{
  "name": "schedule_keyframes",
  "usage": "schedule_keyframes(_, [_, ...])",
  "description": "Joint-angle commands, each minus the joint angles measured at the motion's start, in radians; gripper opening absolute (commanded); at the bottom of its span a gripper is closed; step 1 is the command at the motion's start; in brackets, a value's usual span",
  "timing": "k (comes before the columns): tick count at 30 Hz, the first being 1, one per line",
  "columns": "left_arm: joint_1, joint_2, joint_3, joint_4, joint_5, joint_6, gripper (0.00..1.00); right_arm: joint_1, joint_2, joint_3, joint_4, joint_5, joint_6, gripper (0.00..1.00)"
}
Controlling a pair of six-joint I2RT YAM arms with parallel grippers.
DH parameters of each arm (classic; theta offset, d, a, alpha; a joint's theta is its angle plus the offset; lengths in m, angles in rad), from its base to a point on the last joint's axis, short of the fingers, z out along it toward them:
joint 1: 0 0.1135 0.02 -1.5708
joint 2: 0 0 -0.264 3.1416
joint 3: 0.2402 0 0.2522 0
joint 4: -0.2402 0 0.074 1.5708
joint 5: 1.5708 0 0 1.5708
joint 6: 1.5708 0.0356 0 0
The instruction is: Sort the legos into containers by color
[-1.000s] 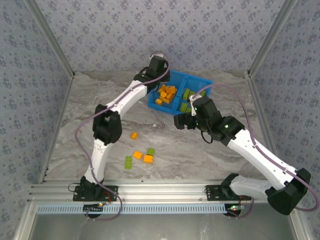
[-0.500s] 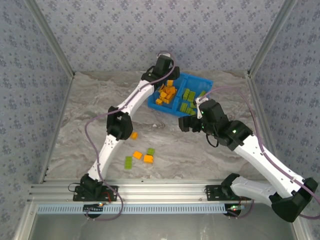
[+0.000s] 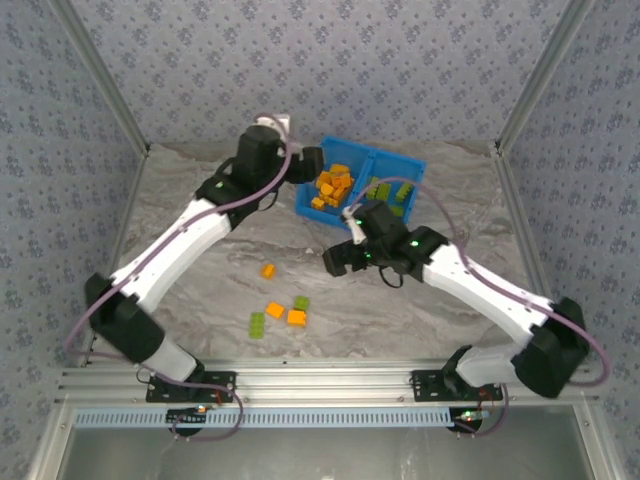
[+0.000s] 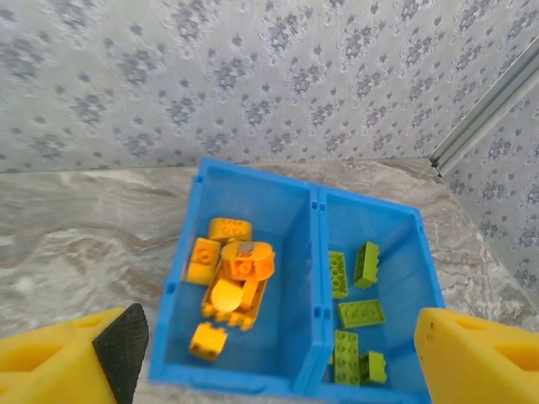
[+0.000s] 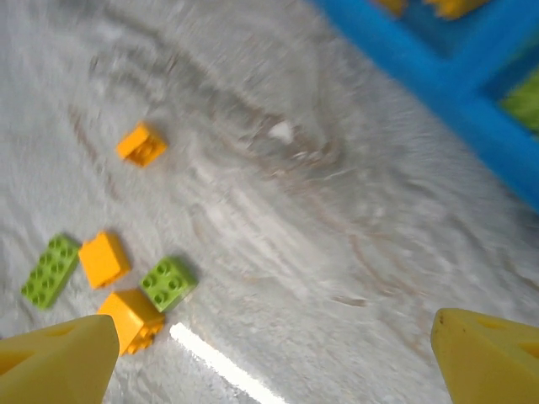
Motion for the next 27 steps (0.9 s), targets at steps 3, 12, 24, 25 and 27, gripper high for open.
schedule_keyframes(3, [0.003,-0.205,-0.321,-0.072,-0.083,0.043,0.88,0.117,0.197,0.106,-0.012,-0.059,-0.165,0.97])
schedule_keyframes(12, [0.007,-0.556,-0.731,-0.109,-0.189,-0.107,0.91,0.189,0.510,0.239,-0.094,0.031,-0.074,0.91])
schedule_keyframes(24, [0.013,-0.680,-0.824,-0.111,-0.247,-0.120,0.93,0.257,0.654,0.340,-0.214,0.107,0.424,1.00])
schedule_keyframes(25, [0.013,-0.675,-0.822,-0.110,-0.243,-0.117,0.93,0.262,0.664,0.350,-0.229,0.115,0.436,1.00])
schedule_keyframes(27, [0.013,-0.669,-0.820,-0.113,-0.239,-0.113,0.93,0.275,0.687,0.367,-0.260,0.126,0.464,0.99])
